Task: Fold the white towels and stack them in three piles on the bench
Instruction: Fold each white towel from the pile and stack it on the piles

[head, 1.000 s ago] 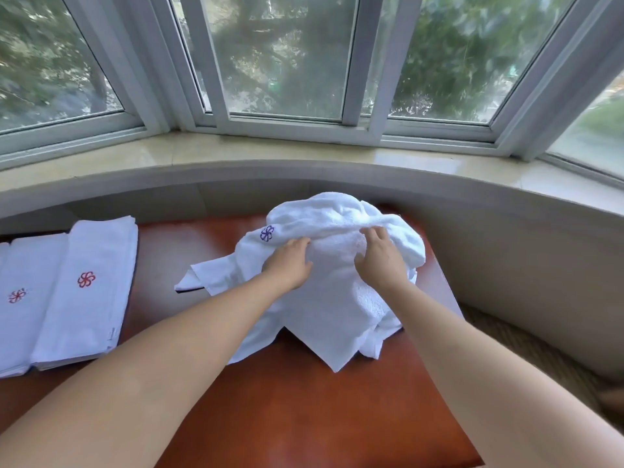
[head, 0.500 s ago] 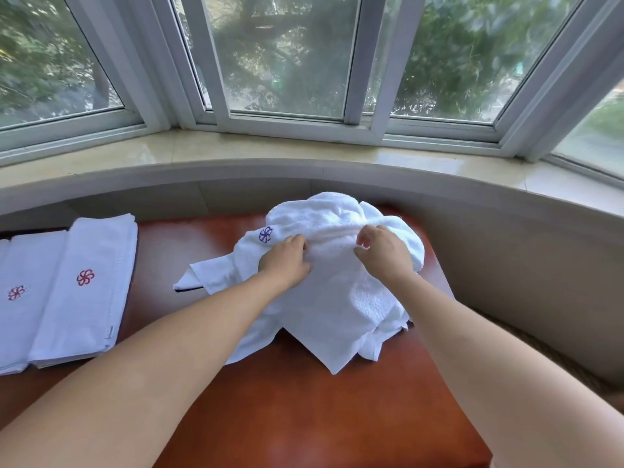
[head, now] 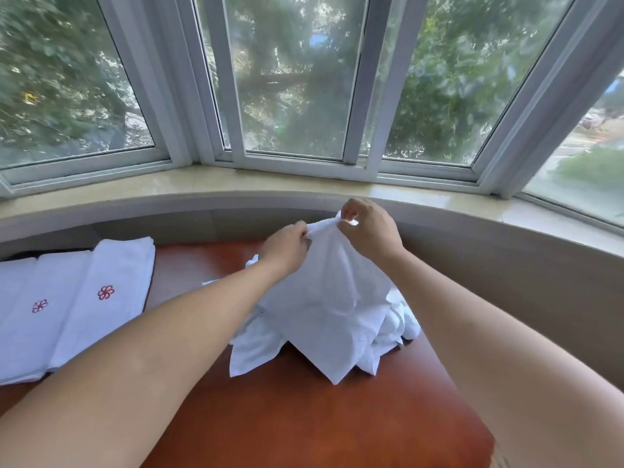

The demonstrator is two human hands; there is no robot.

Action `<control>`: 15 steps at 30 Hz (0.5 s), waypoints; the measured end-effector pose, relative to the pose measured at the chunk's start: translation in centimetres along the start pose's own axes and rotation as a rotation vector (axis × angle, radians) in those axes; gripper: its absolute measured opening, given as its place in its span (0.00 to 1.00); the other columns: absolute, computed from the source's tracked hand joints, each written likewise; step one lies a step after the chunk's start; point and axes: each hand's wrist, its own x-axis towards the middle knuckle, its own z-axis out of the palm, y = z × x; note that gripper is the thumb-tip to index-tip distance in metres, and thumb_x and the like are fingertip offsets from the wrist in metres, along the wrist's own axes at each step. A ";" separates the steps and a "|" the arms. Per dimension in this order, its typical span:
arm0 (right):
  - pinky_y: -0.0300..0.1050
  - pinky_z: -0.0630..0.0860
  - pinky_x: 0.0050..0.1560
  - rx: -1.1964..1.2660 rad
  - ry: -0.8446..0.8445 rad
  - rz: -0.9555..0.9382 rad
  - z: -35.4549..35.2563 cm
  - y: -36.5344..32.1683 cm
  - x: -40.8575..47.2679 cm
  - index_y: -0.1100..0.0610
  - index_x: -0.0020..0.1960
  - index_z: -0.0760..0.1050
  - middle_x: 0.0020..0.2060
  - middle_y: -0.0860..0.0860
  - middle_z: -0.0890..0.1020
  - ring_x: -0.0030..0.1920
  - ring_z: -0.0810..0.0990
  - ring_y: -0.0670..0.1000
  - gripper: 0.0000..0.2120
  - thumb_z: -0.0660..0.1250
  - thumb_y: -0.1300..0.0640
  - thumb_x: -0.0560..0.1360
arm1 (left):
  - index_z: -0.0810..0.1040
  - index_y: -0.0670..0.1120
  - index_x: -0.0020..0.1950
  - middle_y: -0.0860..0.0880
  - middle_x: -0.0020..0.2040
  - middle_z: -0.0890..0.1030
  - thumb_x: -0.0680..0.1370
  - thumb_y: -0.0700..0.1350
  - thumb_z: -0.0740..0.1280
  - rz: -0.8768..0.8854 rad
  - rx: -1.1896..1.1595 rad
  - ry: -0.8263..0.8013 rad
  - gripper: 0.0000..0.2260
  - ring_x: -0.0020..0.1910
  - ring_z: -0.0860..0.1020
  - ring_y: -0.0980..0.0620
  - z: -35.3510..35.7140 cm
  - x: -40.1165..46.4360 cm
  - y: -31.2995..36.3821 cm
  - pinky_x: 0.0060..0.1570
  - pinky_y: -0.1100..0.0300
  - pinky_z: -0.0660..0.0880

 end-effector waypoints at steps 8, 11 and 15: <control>0.44 0.75 0.31 0.204 0.129 0.071 -4.0 -5.5 0.5 0.50 0.52 0.69 0.49 0.48 0.82 0.27 0.84 0.47 0.01 0.60 0.54 0.81 | 0.68 0.50 0.54 0.47 0.45 0.80 0.85 0.51 0.57 0.073 -0.136 0.267 0.05 0.43 0.77 0.42 -10.0 0.1 2.7 0.39 0.50 0.70; 0.56 0.82 0.41 0.295 0.150 0.073 -5.5 -7.1 0.8 0.51 0.54 0.70 0.47 0.51 0.83 0.30 0.85 0.48 0.02 0.60 0.55 0.82 | 0.68 0.49 0.57 0.48 0.45 0.79 0.85 0.49 0.57 0.163 -0.134 0.321 0.05 0.41 0.77 0.43 -12.1 -0.5 3.4 0.36 0.53 0.66; 0.55 0.82 0.39 0.388 0.273 -0.010 -8.1 -9.3 1.9 0.50 0.52 0.70 0.40 0.47 0.82 0.31 0.85 0.46 0.01 0.62 0.54 0.81 | 0.68 0.47 0.59 0.48 0.38 0.75 0.84 0.42 0.56 0.242 -0.194 0.415 0.05 0.32 0.73 0.47 -14.9 -1.4 4.9 0.31 0.55 0.64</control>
